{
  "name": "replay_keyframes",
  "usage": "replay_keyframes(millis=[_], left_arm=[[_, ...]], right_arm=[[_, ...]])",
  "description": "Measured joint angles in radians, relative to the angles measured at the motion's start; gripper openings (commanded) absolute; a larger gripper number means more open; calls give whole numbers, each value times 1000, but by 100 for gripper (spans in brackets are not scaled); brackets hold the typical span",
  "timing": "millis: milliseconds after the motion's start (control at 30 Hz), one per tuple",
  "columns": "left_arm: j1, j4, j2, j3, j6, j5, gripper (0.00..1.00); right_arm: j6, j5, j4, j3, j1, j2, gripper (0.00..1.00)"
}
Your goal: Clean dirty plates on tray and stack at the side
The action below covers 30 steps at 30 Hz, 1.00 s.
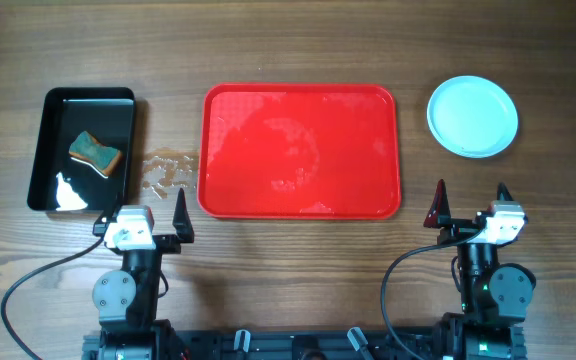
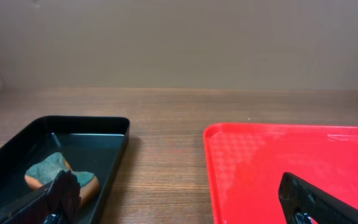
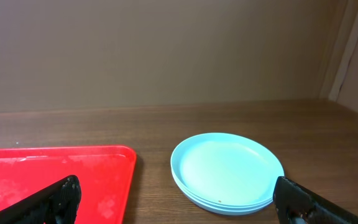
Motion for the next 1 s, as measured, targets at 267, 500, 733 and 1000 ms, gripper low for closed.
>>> replay_keyframes(millis=[267, 500, 733, 1000], left_arm=[[0, 0, 0, 0, 0, -19, 100], [0, 0, 0, 0, 0, -26, 100], [0, 0, 0, 0, 0, -26, 100], [0, 0, 0, 0, 0, -37, 100]], right_arm=[[0, 0, 0, 0, 0, 0, 100], [0, 0, 0, 0, 0, 0, 100], [0, 0, 0, 0, 0, 0, 100], [0, 0, 0, 0, 0, 0, 100]])
